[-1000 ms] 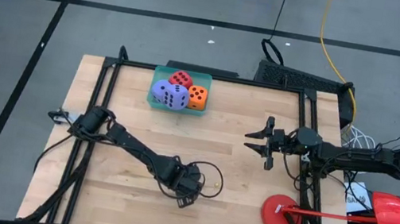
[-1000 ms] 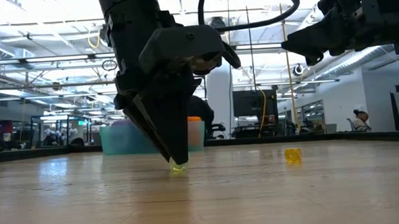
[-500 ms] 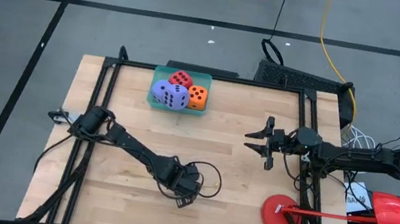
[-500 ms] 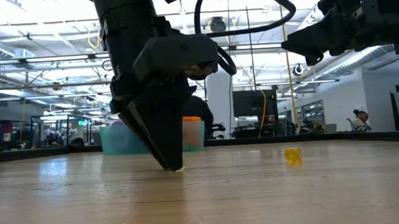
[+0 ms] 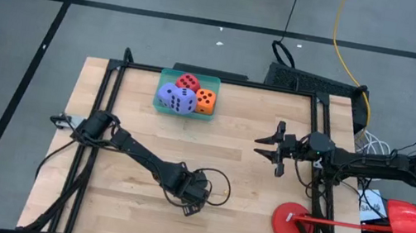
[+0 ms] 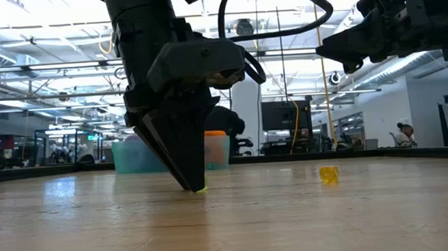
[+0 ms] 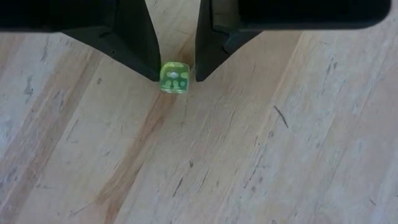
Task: Pick & Place Dice
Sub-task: Put the small light green dice into the green bin
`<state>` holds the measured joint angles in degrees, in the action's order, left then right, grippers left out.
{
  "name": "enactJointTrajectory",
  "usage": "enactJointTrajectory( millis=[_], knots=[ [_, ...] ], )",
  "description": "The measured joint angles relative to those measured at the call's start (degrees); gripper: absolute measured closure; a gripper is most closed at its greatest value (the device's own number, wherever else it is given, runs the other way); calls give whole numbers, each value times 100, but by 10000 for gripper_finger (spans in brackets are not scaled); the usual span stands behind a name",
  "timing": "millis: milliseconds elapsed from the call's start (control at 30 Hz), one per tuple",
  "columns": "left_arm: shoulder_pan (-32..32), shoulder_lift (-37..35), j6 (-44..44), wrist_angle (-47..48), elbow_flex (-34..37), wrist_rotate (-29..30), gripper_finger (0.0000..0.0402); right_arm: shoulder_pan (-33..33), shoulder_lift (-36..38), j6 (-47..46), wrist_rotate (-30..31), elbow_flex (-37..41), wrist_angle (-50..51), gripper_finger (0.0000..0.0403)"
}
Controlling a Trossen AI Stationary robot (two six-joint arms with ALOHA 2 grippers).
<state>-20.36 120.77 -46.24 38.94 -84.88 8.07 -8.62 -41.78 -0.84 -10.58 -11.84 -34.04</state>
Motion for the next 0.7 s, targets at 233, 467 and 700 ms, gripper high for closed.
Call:
enactJointTrajectory(
  millis=[233,467,700],
  knots=[
    [4,-1,0,-16,2,16,352,-1,0,0,-1,0,0,273],
    [11,-16,-45,-176,4,8,348,-2,0,0,1,0,0,273],
    [52,-187,-151,-287,9,117,333,-1,-1,0,1,0,-2,273]
  ],
)
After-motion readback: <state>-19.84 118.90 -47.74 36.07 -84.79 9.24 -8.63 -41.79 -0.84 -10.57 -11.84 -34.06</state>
